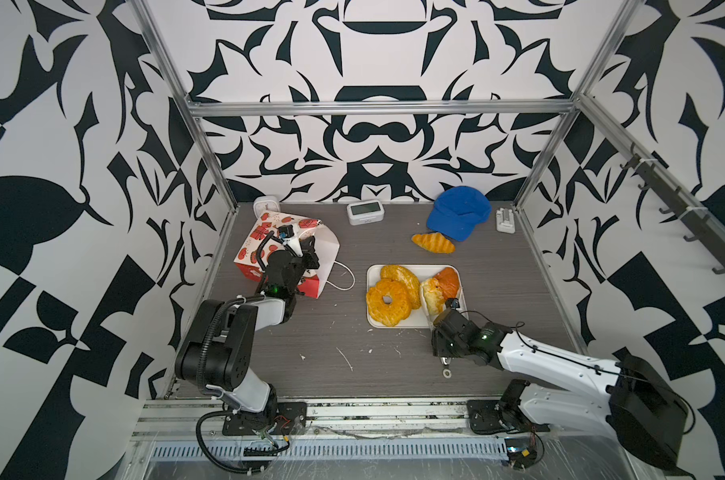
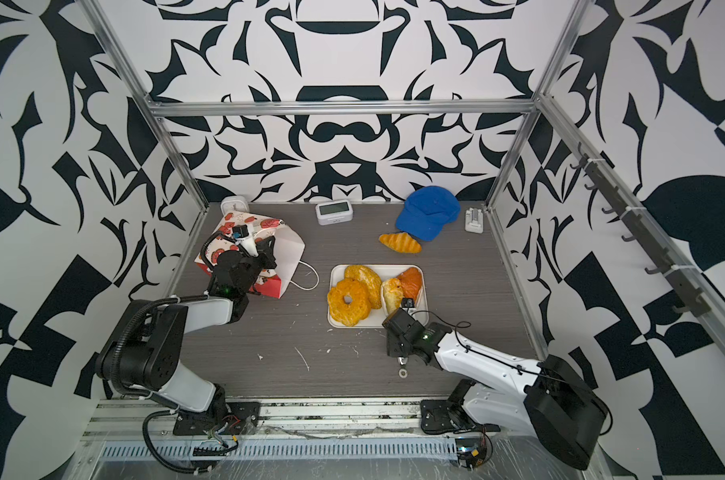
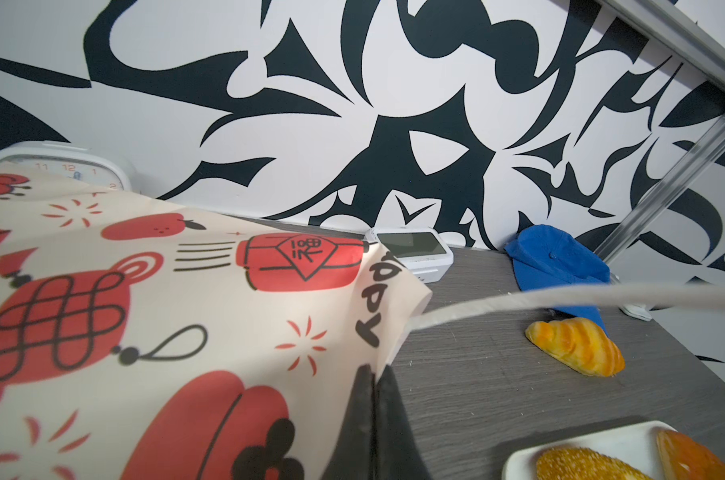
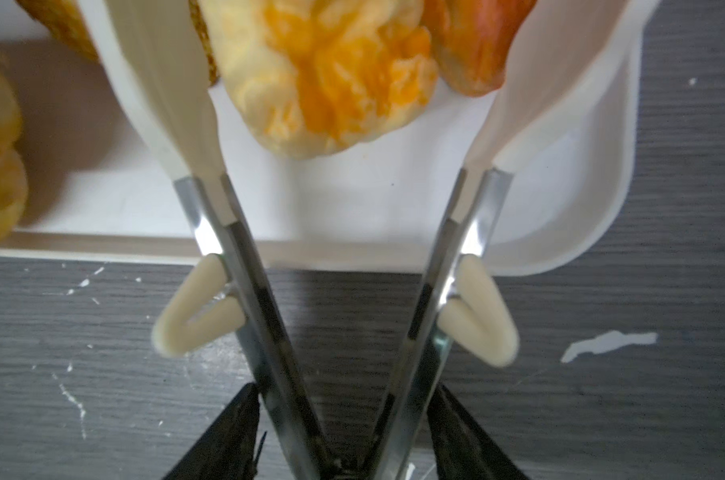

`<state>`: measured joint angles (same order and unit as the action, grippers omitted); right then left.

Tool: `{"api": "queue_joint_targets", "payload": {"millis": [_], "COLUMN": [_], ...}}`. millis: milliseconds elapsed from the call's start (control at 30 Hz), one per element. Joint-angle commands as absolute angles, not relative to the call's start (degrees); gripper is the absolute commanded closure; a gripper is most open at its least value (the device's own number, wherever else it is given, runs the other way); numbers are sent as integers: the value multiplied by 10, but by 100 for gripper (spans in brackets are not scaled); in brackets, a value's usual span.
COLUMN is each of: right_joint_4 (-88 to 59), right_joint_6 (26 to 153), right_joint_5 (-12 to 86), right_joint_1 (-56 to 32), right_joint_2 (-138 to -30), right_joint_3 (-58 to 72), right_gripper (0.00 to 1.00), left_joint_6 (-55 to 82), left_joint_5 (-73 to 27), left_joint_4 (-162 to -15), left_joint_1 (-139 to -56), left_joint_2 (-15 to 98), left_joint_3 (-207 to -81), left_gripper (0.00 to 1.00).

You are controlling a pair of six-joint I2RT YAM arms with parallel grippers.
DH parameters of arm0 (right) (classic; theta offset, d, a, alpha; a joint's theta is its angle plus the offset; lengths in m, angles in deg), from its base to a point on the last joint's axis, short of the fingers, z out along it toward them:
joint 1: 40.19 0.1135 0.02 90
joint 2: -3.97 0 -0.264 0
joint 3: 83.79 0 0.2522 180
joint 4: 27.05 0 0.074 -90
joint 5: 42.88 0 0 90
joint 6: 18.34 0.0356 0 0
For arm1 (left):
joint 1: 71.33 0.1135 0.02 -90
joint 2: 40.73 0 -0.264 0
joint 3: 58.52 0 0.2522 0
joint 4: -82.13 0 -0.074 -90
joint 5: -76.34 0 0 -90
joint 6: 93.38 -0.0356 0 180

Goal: Take the fake bread out of the paper bag

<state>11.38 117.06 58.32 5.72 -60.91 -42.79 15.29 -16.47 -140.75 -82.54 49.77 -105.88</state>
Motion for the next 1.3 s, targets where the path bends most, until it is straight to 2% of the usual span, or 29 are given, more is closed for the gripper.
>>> {"api": "queue_joint_targets", "payload": {"millis": [0, 267, 500, 600, 900, 1267], "right_joint_4": [88, 90, 104, 114, 125, 156], "right_joint_6": [1187, 1199, 1211, 1207, 1173, 1171], "right_joint_5": [594, 617, 619, 607, 565, 569], "right_joint_1": [60, 60, 60, 60, 60, 62], "right_joint_2": [-622, -627, -567, -537, -526, -491], "right_joint_3": [-433, -439, -452, -452, -432, -399], "right_gripper": [34, 35, 50, 53, 46, 46], "left_joint_6": [163, 163, 165, 166, 171, 168], "left_joint_5": [-168, -168, -169, -169, -175, -173], "left_joint_4": [-1429, -1429, -1429, -1429, -1433, -1431], "left_joint_1": [-822, -821, -819, -819, -819, -819], "left_joint_2": [506, 507, 508, 509, 516, 513], "left_joint_3": [-1052, -1052, -1052, -1052, -1059, -1056], "left_gripper": [100, 100, 100, 100, 100, 100]}}
